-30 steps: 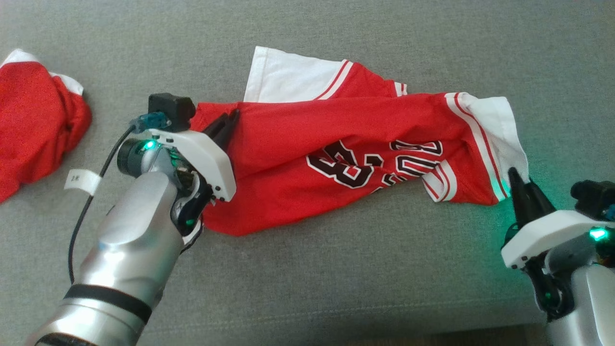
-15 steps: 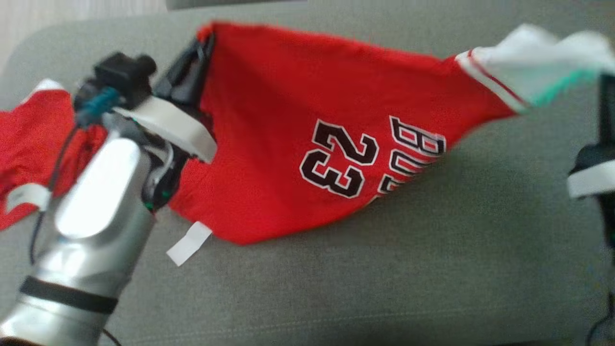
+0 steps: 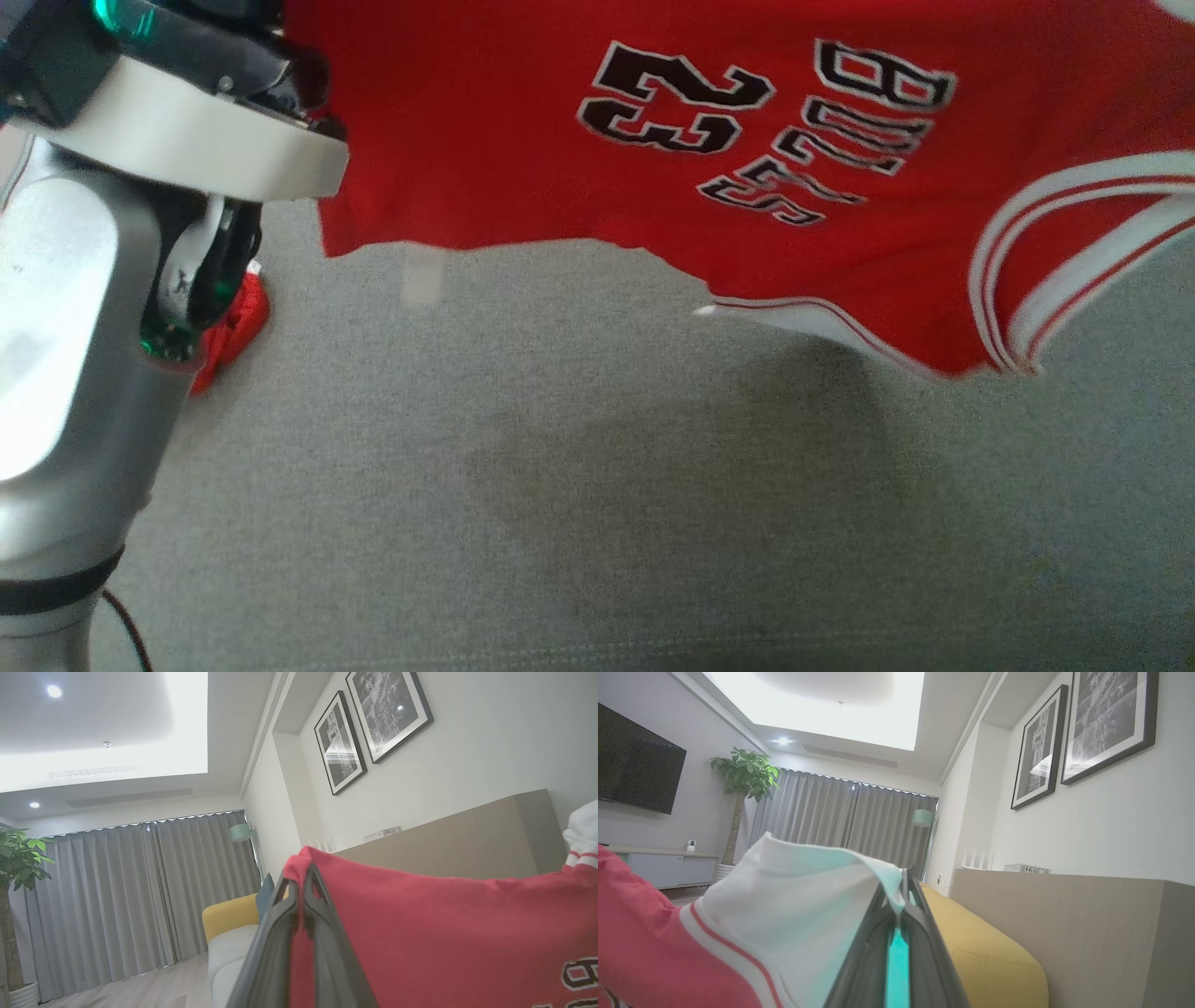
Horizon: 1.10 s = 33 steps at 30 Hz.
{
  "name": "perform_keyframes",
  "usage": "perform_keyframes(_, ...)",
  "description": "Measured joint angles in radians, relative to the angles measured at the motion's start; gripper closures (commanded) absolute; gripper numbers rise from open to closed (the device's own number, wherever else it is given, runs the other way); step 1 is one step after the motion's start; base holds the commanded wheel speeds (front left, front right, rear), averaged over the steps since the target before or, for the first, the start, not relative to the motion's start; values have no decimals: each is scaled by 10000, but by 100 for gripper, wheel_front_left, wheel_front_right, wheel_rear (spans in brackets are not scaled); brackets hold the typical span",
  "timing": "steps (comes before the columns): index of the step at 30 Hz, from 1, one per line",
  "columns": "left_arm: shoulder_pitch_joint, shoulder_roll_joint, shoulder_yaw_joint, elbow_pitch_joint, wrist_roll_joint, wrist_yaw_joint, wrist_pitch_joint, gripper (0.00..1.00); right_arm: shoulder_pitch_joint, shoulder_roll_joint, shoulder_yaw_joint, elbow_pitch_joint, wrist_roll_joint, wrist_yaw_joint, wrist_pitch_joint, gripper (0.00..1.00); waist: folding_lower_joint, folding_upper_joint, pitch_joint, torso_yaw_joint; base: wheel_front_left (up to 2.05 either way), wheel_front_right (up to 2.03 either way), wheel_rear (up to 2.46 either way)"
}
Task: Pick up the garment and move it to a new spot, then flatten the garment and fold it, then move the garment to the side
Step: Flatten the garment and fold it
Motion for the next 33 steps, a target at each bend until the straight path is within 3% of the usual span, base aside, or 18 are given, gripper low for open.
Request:
perform_keyframes(8, -3, 173, -15, -339, -105, 105, 736, 100, -779, -387, 420, 464, 449, 0, 522, 100, 0, 0, -147, -6, 0, 0, 0)
perform_keyframes(15, -652, -113, -107, 1175, -280, -186, 727, 100, -2397, -642, 1260, 2155, 890, 0, 485, 100, 0, 0, 418, -41, 0, 0, 0)
perform_keyframes(18, -1464, -443, -198, 2437, -332, -441, 391, 100, -3548, -648, 1802, 3371, 968, 0, 36, 100, 0, 0, 770, -67, 0, 0, 0)
perform_keyframes(19, -2006, -669, -311, 3463, -328, -667, 59, 100, -4402, -623, 2255, 4374, 970, 0, -336, 100, 1, 0, 978, -91, 0, 0, 0)
perform_keyframes(24, -3323, -1289, -368, 6015, -102, -1043, -915, 100, -6531, -353, 2959, 6972, 947, 0, -1655, 100, 2, 0, 1344, -116, 0, 0, 0)
perform_keyframes(30, -5079, -1912, 48, 8029, 0, -1124, -1469, 100, -9145, 337, 3202, 9597, 943, 0, -3342, 100, 0, 0, 1783, -116, 0, 0, 0)
perform_keyframes(33, -5722, -2038, 316, 8751, 0, -1212, -1521, 100, -10015, 742, 3241, 10751, 941, 0, -3691, 100, 1, 0, 2138, -156, 0, 0, 0)
